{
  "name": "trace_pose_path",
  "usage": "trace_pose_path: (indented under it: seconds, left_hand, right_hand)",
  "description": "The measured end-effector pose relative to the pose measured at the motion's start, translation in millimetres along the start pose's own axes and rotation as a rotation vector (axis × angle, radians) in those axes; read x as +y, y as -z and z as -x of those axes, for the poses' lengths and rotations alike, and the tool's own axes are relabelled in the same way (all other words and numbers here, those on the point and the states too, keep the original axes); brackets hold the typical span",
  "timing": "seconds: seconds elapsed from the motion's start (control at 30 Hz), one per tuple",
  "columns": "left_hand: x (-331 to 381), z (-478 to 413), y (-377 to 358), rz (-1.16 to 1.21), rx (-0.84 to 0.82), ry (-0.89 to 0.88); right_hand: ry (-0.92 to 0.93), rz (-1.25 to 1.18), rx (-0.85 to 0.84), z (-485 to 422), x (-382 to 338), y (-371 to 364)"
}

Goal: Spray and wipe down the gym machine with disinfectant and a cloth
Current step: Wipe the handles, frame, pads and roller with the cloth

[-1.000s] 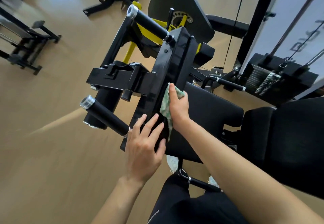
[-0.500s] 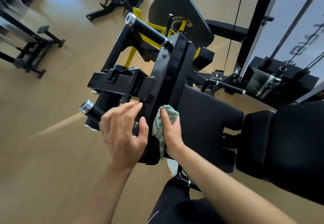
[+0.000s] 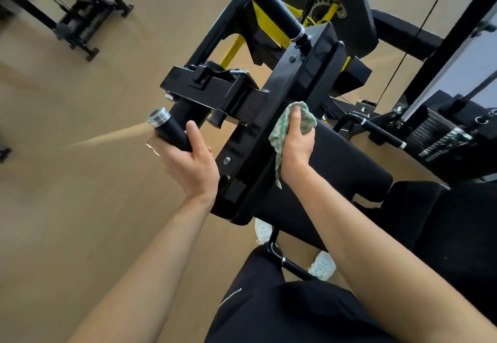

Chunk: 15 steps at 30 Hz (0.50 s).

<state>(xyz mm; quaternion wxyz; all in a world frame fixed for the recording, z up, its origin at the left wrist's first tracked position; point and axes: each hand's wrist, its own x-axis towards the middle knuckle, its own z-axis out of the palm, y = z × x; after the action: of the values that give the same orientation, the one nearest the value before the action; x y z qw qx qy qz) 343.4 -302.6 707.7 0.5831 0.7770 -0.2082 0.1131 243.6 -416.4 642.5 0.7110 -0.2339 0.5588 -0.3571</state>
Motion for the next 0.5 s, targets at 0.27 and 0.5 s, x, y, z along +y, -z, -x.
trace_pose_path:
  seconds: [0.27,0.5]
  left_hand:
    - [-0.4,-5.5,0.9,-0.018,-0.008,0.054]
    - [6.0,-3.4,3.9,0.079,-0.098,0.096]
  right_hand:
    - [-0.232,-0.048,-0.11,102.8,86.0,9.1]
    - [-0.296,-0.058,-0.138,75.3,57.1,12.3]
